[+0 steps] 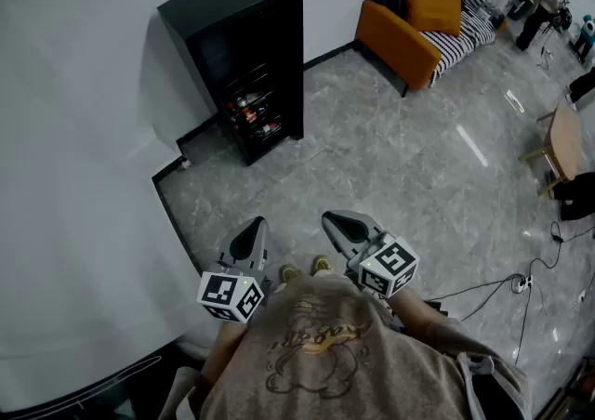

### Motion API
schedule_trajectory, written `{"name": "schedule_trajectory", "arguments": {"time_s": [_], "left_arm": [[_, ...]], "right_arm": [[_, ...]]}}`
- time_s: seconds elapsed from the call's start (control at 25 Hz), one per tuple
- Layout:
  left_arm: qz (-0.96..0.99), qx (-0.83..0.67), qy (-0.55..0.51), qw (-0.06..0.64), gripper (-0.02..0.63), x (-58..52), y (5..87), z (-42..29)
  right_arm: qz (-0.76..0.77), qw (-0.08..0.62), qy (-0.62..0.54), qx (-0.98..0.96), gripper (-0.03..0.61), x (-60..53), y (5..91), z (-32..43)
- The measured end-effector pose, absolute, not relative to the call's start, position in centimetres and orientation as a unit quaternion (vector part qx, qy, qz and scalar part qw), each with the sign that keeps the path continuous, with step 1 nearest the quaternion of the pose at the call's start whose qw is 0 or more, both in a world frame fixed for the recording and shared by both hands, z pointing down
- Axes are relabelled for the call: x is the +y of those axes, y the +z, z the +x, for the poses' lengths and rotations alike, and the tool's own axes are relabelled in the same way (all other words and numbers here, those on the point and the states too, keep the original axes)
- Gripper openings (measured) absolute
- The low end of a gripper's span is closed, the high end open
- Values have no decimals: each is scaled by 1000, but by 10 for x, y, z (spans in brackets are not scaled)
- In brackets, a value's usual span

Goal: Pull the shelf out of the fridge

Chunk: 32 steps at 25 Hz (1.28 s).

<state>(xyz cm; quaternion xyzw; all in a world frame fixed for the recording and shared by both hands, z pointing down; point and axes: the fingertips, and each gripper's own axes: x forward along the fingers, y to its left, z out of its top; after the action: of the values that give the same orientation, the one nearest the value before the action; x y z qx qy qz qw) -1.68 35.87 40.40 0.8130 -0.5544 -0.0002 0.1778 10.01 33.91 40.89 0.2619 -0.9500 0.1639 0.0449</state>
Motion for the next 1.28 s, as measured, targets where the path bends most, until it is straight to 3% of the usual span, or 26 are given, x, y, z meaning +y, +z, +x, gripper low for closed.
{"name": "schedule_trajectory", "arguments": {"time_s": [0.84, 1.28], "left_arm": [[831, -516, -44, 203, 6, 345, 413, -36], [826, -524, -49, 205, 5, 297, 425, -57]], "right_arm": [[272, 47, 160, -948, 23, 342, 415, 74], [270, 38, 163, -948, 23, 281, 421, 57]]}}
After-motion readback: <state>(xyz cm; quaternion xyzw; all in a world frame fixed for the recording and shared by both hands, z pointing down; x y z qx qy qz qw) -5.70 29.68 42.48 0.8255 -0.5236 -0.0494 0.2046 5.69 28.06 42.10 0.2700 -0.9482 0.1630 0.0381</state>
